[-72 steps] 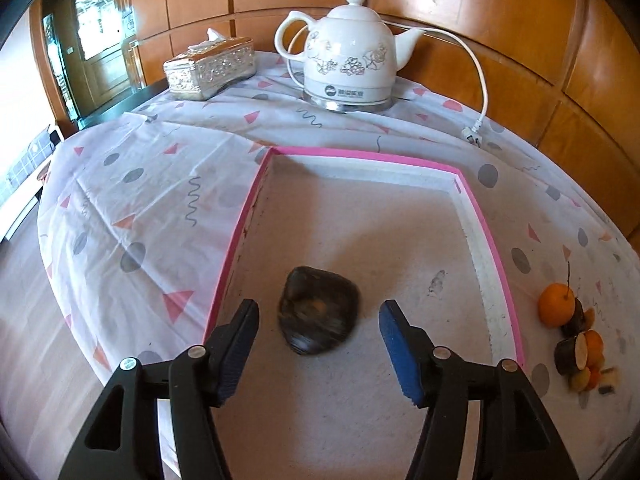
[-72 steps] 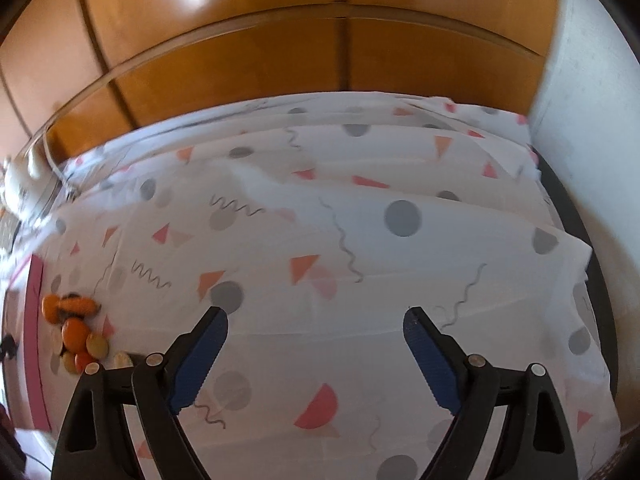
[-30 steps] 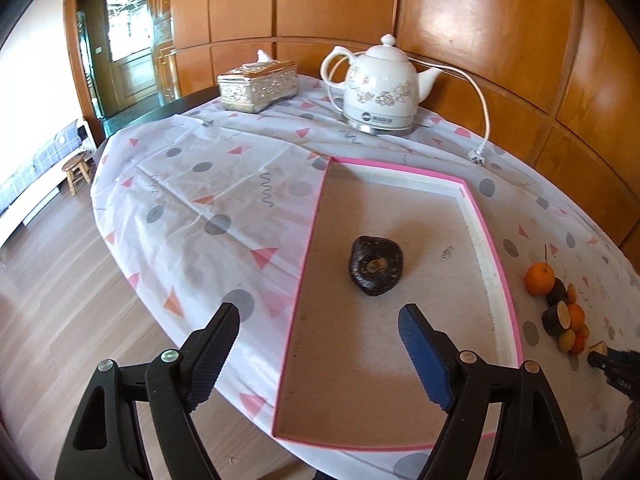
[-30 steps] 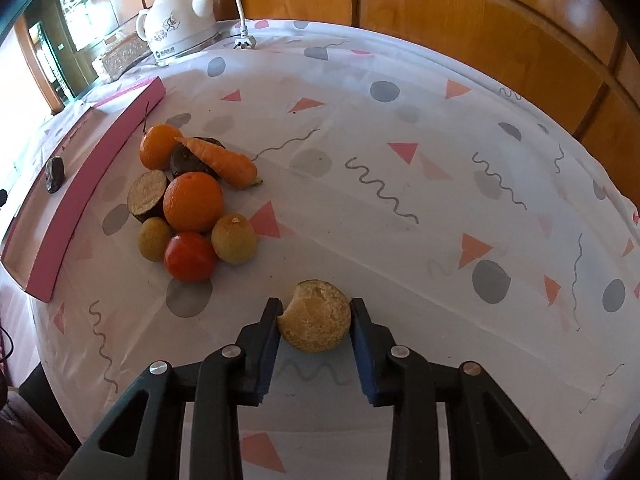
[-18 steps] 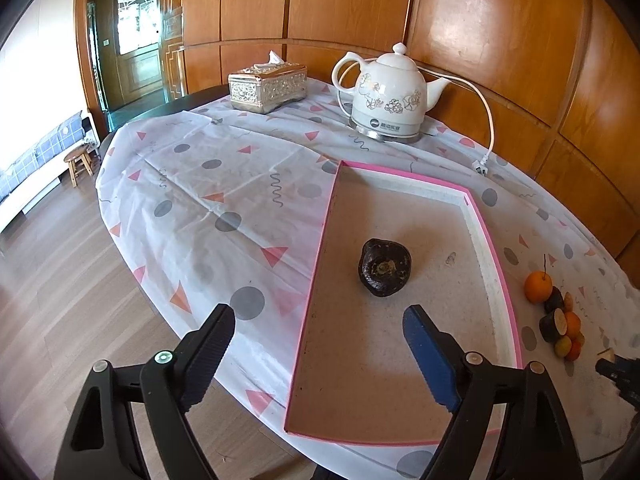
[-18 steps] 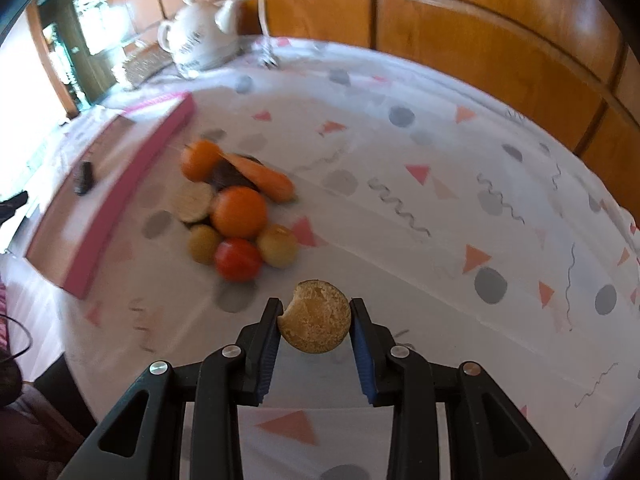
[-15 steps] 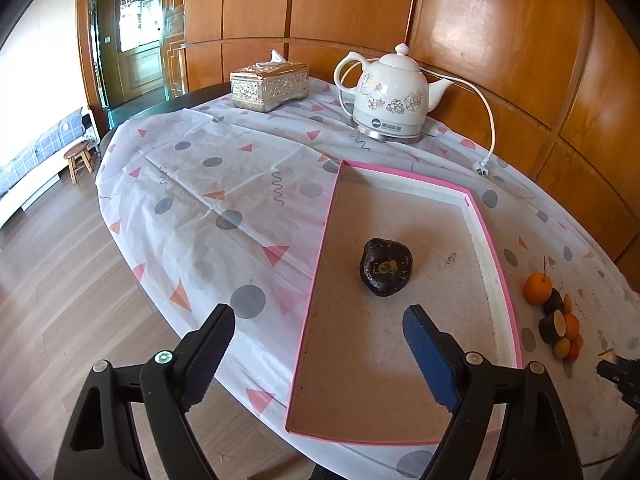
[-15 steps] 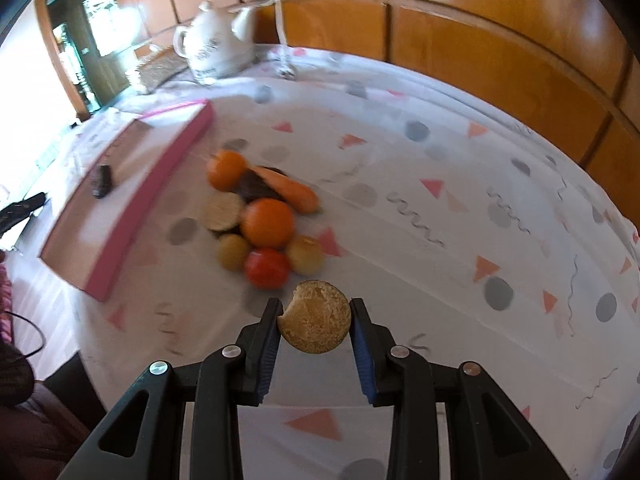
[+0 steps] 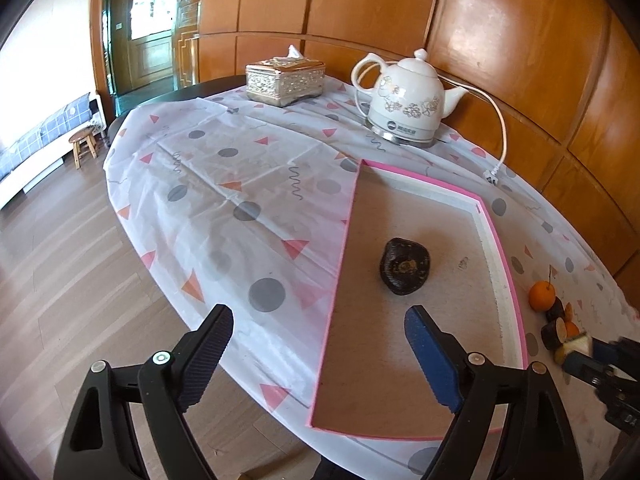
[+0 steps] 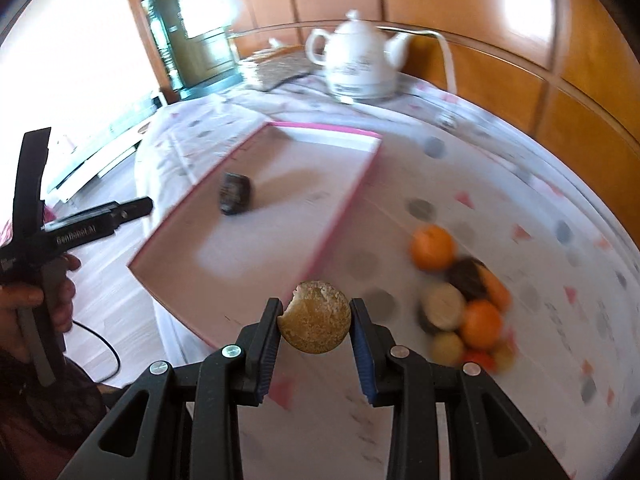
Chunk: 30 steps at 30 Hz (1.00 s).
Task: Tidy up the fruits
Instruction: 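Carry the pale slice into the tray beside the root and release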
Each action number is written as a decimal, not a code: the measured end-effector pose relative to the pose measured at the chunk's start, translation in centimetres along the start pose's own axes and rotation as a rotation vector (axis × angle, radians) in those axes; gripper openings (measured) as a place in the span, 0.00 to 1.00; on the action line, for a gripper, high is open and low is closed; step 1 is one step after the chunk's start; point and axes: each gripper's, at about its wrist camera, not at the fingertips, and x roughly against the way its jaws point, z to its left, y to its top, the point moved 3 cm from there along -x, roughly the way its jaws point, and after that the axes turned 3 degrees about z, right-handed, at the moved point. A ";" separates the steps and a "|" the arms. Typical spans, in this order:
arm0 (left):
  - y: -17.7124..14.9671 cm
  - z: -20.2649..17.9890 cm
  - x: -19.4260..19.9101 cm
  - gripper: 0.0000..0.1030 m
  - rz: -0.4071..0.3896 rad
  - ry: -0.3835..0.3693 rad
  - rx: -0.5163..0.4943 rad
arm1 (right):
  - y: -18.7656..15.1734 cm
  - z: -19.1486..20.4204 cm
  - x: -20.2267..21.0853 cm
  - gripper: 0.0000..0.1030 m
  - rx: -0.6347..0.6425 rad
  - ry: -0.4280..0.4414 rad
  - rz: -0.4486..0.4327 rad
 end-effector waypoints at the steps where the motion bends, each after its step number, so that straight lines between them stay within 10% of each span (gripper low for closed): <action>1: 0.0 0.3 0.0 0.86 -0.001 0.001 0.009 | 0.5 0.7 -0.4 0.33 0.012 0.004 0.002; 16: -0.2 3.5 -1.1 0.86 0.022 0.039 0.092 | 6.1 4.6 -8.3 0.33 0.035 -0.046 0.079; 30: -0.2 2.0 -0.2 0.86 0.001 0.008 0.049 | 3.6 3.5 -3.8 0.36 0.054 -0.104 0.012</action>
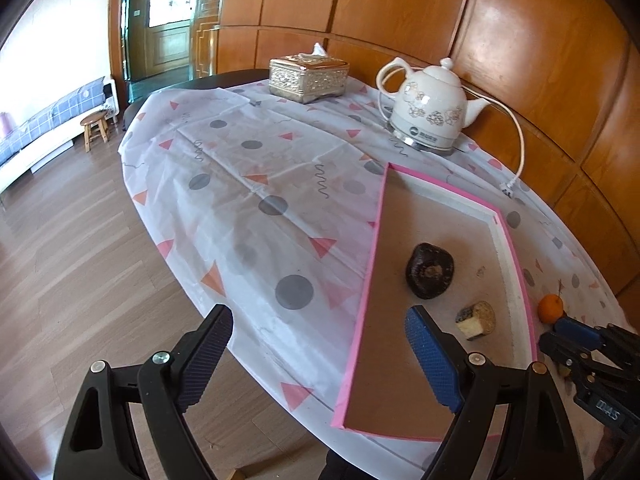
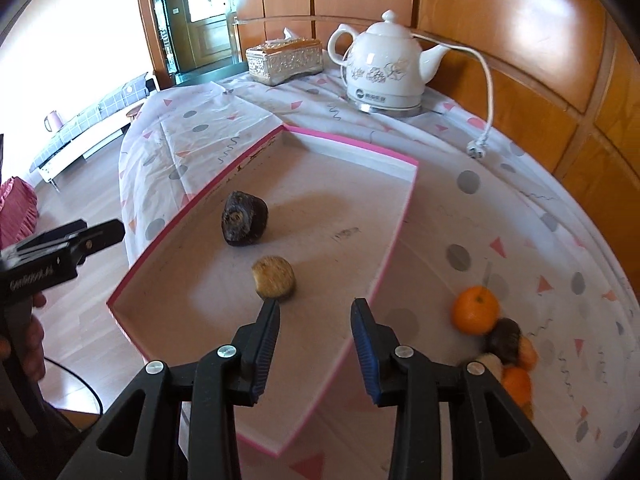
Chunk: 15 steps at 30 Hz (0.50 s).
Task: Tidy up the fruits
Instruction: 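Carry the pale slice into the tray beside the root and release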
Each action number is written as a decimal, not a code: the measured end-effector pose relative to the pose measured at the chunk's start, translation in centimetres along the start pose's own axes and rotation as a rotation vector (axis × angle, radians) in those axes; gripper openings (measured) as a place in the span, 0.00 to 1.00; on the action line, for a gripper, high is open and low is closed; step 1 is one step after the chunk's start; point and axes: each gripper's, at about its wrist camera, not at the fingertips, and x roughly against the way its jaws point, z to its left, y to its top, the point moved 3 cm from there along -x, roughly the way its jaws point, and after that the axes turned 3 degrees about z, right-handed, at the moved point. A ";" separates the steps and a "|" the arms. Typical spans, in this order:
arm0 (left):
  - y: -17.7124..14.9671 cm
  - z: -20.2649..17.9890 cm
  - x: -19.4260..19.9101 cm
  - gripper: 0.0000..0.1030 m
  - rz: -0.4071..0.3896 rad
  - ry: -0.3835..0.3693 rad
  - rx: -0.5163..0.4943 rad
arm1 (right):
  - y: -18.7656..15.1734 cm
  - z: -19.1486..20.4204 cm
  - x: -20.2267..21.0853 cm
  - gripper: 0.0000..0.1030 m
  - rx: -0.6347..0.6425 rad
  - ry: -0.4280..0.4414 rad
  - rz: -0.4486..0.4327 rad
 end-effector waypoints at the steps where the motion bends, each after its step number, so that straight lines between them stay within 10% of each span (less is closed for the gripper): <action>1: 0.0 -0.2 0.1 0.86 -0.003 0.000 -0.009 | -0.4 -0.2 0.4 0.36 0.003 -0.009 -0.006; 15: -0.5 -2.3 0.8 0.86 -0.009 -0.020 -0.081 | -4.2 -5.3 4.3 0.36 -0.060 -0.100 -0.038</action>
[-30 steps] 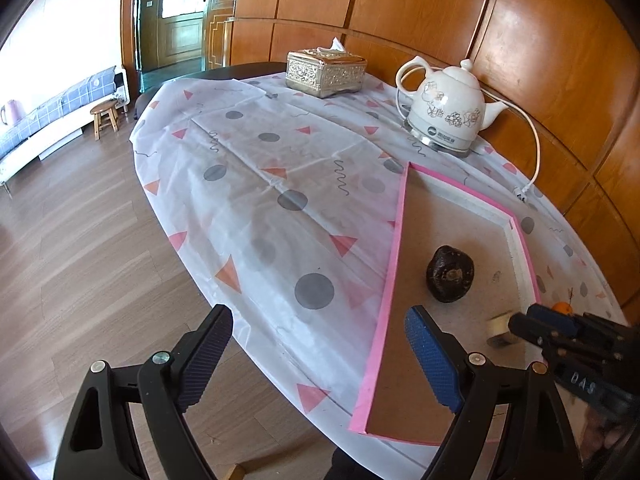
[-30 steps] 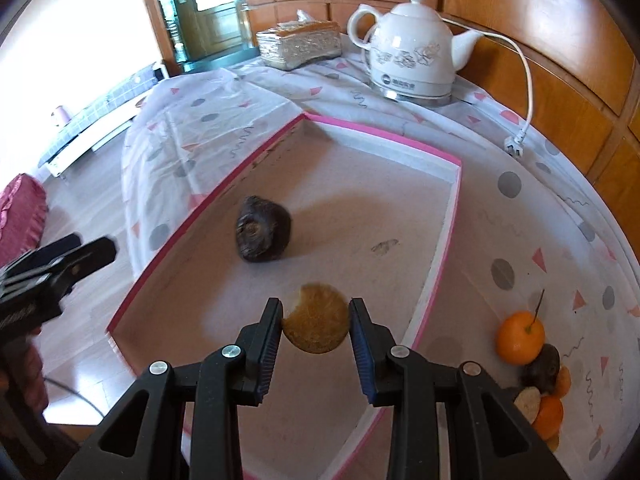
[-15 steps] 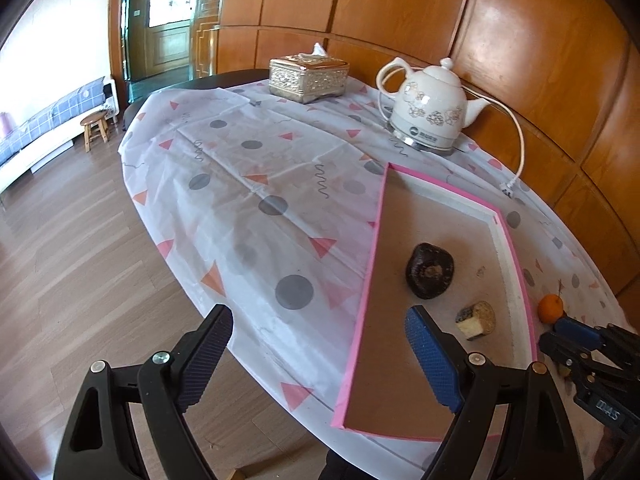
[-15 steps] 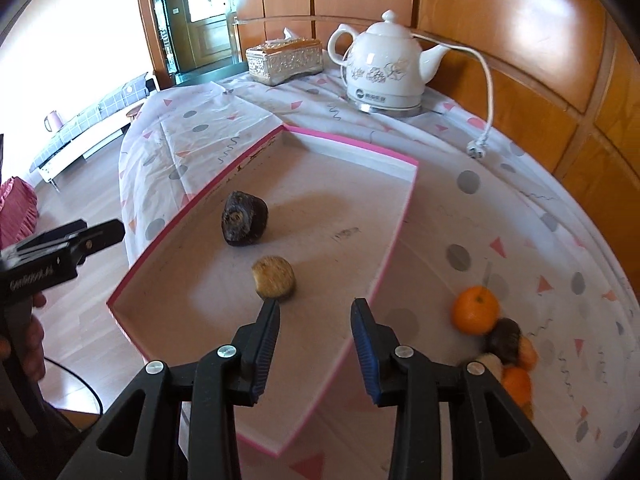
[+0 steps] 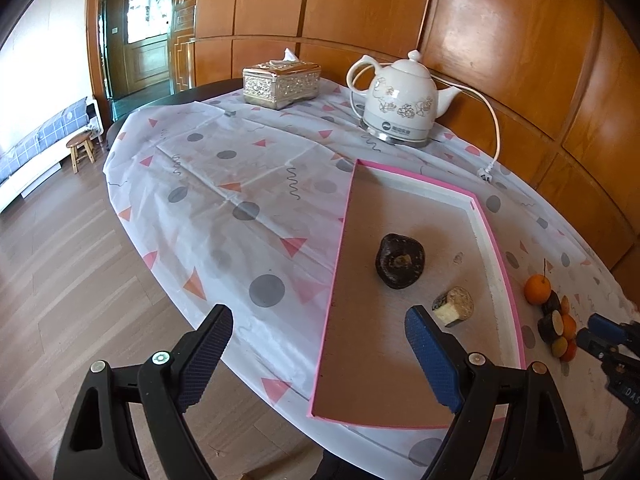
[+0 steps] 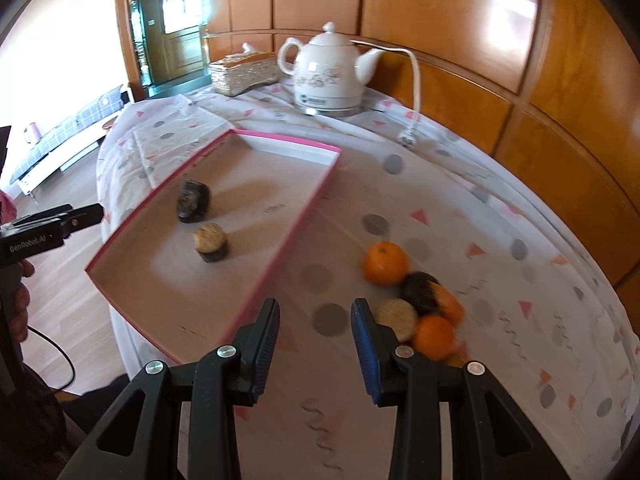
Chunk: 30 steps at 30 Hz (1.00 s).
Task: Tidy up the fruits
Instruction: 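Carry the pale slice into the tray beside the root and release, then reach the left gripper to the pile and grasp the orange carrot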
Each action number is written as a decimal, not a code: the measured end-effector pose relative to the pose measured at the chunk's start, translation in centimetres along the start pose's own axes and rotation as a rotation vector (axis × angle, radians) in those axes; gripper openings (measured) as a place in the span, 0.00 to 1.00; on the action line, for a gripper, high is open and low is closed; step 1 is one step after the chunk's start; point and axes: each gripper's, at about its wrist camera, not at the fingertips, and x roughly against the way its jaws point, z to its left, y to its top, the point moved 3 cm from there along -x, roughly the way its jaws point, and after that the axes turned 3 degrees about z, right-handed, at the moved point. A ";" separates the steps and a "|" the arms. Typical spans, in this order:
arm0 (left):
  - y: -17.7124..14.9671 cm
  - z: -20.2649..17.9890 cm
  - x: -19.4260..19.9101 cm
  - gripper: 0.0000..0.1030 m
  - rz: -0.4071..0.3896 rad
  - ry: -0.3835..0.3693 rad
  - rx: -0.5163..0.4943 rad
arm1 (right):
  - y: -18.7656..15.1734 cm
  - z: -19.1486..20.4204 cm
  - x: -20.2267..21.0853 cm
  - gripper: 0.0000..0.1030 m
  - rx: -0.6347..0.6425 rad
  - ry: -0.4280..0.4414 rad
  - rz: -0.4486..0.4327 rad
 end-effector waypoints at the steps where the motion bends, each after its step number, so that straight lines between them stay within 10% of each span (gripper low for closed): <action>1: 0.0 -0.2 0.0 0.86 0.001 -0.002 -0.004 | -0.3 -0.6 0.2 0.36 -0.006 -0.013 0.002; 30: -0.5 -5.4 -0.2 0.82 0.036 -0.082 -0.170 | -11.0 -22.7 3.6 0.36 -0.410 -0.353 0.151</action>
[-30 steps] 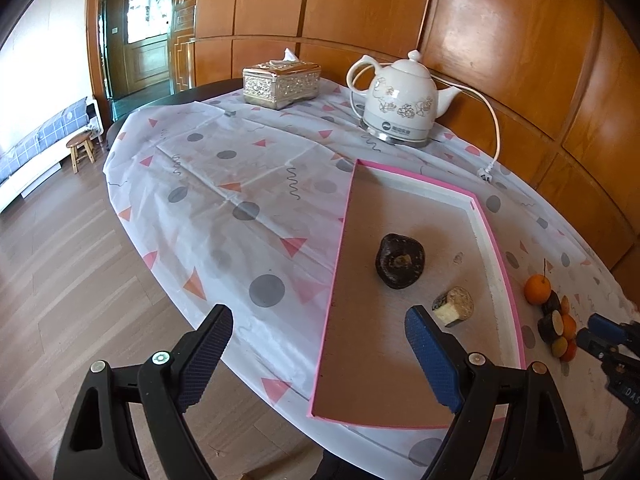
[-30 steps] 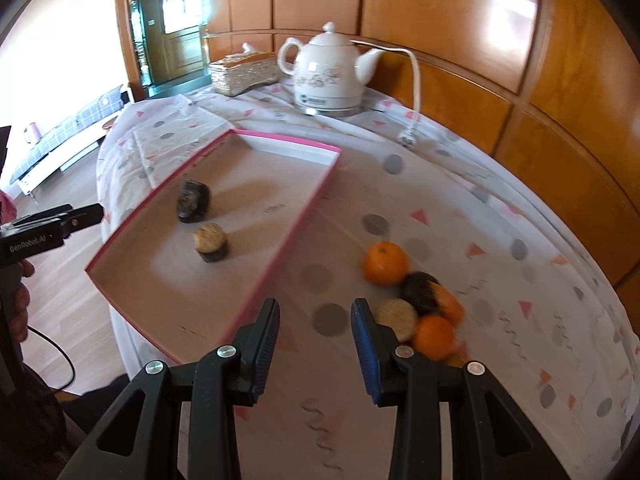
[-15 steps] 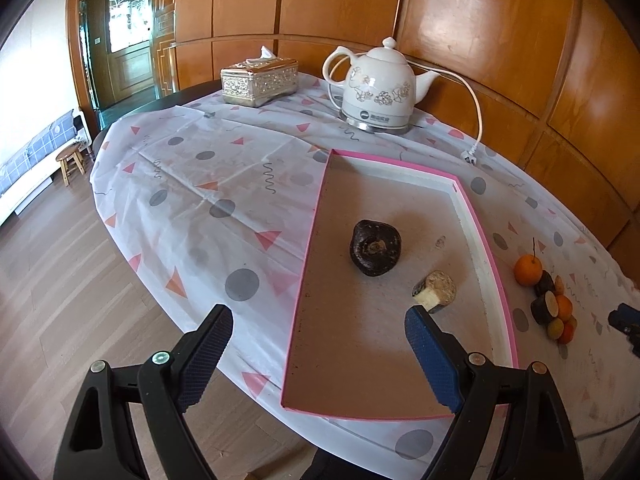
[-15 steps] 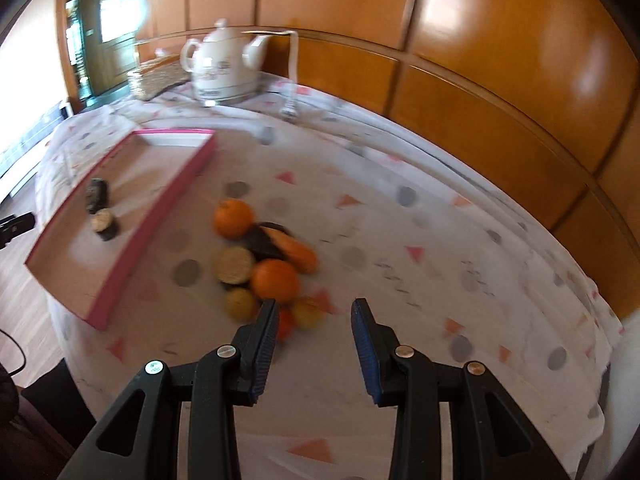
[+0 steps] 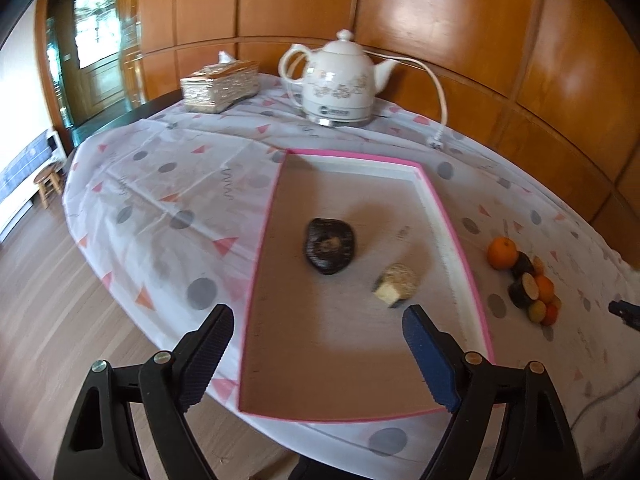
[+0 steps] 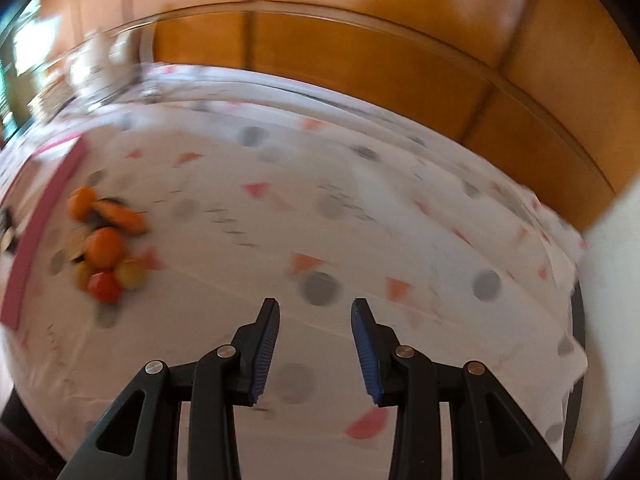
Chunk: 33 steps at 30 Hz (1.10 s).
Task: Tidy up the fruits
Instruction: 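Reach the left gripper to the pile and grasp the orange carrot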
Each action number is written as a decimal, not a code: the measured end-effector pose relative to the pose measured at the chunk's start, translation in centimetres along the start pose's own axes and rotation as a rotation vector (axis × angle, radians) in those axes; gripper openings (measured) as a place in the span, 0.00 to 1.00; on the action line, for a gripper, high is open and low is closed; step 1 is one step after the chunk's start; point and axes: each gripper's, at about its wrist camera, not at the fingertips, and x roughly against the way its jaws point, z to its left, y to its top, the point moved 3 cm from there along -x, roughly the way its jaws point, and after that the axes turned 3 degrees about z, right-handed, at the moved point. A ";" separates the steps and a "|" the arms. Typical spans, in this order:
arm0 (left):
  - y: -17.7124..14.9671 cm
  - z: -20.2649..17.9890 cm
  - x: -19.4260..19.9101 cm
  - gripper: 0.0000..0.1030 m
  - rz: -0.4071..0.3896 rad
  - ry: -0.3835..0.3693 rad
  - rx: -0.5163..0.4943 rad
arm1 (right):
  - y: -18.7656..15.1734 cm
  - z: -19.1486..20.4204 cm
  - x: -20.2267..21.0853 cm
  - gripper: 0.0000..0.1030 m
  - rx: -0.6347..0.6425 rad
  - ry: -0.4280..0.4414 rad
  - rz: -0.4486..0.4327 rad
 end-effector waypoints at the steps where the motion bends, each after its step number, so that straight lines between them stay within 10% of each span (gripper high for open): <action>1: 0.1 -0.5 -0.1 0.81 0.005 -0.009 -0.015 | -0.2 -1.0 -0.4 0.36 -0.040 -0.010 0.013; 13: 0.7 -8.3 -1.1 0.66 0.059 -0.169 -0.220 | -2.2 -9.9 -2.5 0.36 -0.446 -0.073 0.140; 18: 1.7 -13.9 -1.4 0.44 0.087 -0.285 -0.398 | -2.0 -10.1 -2.5 0.36 -0.459 -0.042 0.141; 33: 4.3 -28.2 -6.2 0.30 0.225 -0.394 -0.809 | -1.0 -8.9 -1.8 0.36 -0.448 0.009 0.103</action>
